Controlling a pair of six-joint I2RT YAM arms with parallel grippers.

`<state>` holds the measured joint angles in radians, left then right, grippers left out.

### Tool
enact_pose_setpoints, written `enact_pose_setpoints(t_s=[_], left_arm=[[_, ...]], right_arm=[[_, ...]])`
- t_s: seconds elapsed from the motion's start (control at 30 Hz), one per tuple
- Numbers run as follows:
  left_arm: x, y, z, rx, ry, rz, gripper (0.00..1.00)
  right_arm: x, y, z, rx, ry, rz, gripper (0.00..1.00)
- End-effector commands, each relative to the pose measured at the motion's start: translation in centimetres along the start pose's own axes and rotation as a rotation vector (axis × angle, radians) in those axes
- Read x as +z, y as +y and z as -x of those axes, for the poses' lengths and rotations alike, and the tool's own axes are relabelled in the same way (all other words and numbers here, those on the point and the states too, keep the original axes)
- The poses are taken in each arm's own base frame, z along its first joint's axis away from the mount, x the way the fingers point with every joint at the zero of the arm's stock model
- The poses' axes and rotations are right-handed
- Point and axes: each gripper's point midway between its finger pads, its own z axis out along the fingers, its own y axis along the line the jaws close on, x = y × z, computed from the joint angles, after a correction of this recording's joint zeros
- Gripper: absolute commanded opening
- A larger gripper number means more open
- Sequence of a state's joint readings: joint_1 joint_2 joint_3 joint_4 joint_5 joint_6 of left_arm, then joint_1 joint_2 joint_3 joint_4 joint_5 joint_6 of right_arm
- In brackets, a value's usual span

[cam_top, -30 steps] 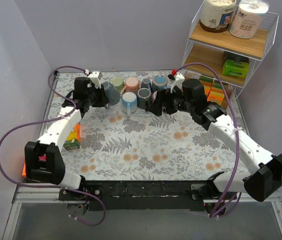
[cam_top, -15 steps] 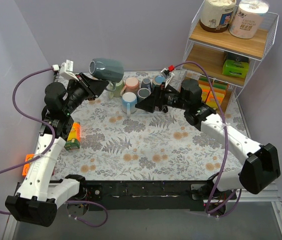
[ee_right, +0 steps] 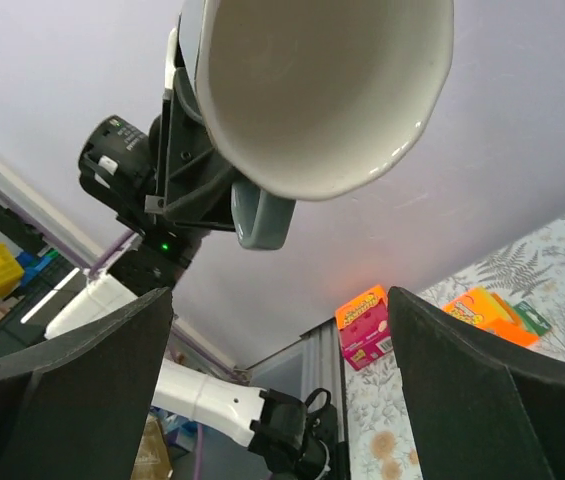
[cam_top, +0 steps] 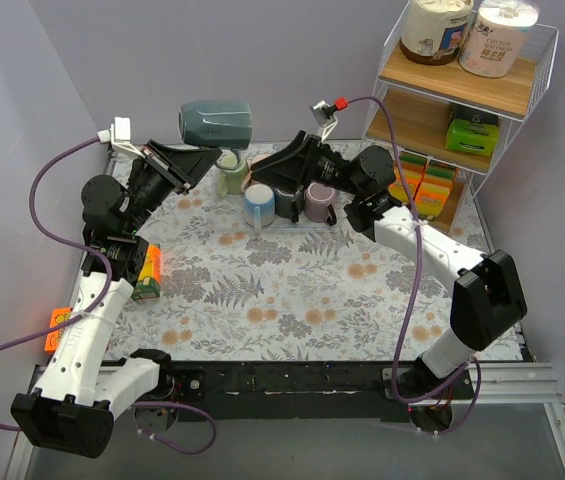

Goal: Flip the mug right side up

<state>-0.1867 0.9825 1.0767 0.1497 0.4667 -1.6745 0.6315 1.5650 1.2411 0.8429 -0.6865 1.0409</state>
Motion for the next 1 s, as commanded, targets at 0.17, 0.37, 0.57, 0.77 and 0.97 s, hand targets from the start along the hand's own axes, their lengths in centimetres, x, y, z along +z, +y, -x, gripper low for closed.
enact_pose_setpoints(t_s=[0.17, 0.37, 0.57, 0.77, 0.97], left_arm=[[-1.9, -6.2, 0.8, 0.033, -0.076, -0.283, 0.00], [-1.8, -5.7, -0.1, 0.047, -0.065, -0.291, 0.00], [-1.4, -4.9, -0.4, 0.073, -0.064, -0.270, 0.00], [-1.3, -4.1, -0.5, 0.098, -0.076, -0.252, 0.00], [-1.3, -3.8, -0.3, 0.164, -0.120, -0.241, 0.00]], right_arm=[[2.5, 4.3, 2.8, 0.018, -0.068, 0.181, 0.93], [3.4, 3.7, 2.3, 0.047, -0.047, 0.171, 0.82], [4.4, 3.3, 1.6, 0.087, -0.021, 0.149, 0.69], [4.8, 3.0, 1.5, 0.098, -0.028, 0.133, 0.66], [5.0, 2.5, 1.5, 0.152, -0.061, 0.126, 0.57]])
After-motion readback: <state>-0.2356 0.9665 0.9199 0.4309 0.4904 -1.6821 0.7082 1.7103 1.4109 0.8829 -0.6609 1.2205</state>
